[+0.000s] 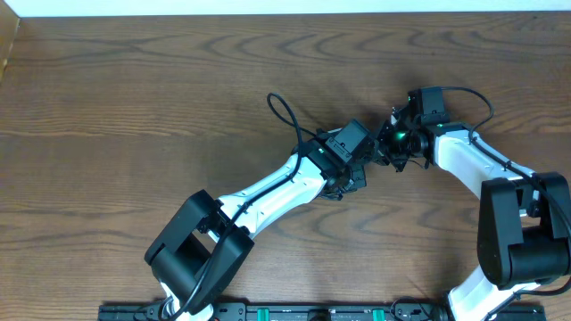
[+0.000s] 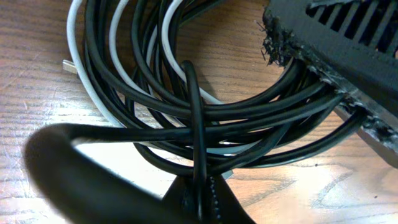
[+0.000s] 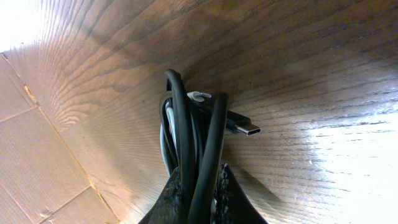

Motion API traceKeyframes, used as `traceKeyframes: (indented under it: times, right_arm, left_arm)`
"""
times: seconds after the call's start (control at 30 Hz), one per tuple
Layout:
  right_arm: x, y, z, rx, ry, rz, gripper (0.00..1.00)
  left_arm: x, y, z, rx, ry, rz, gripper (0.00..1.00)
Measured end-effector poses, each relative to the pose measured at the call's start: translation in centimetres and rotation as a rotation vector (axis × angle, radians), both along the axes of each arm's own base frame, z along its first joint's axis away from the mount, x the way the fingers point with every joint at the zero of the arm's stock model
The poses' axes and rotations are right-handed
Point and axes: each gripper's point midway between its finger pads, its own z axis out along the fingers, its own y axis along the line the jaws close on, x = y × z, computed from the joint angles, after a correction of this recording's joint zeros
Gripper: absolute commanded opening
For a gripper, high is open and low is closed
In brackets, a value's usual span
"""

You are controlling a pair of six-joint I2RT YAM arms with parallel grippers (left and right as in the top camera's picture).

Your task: Untangle cables

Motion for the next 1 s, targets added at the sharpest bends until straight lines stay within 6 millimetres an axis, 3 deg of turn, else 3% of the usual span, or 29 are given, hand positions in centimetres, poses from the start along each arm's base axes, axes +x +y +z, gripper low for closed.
traceKeyframes:
  times: [0.33,0.47,0.83,1.0]
  right_arm:
    - [0.0,0.0,0.0,-0.001,-0.003,0.003,0.01]
    - [0.0,0.0,0.0,-0.001,-0.006,0.004,0.01]
    - [-0.2,0.8,0.2,0.017,-0.011,0.029,0.01]
    - [-0.2,0.9,0.3,0.023,-0.011,0.033,0.01]
  left_arm:
    - [-0.3,0.2,0.0,0.006,0.011,-0.001,0.07]
    - [-0.3,0.1,1.1,-0.017,0.001,-0.005,0.07]
    - [-0.2,0.0,8.8,-0.211,-0.058,-0.011,0.08]
    - [0.0,0.5,10.9,-0.289,-0.044,-0.009,0.07]
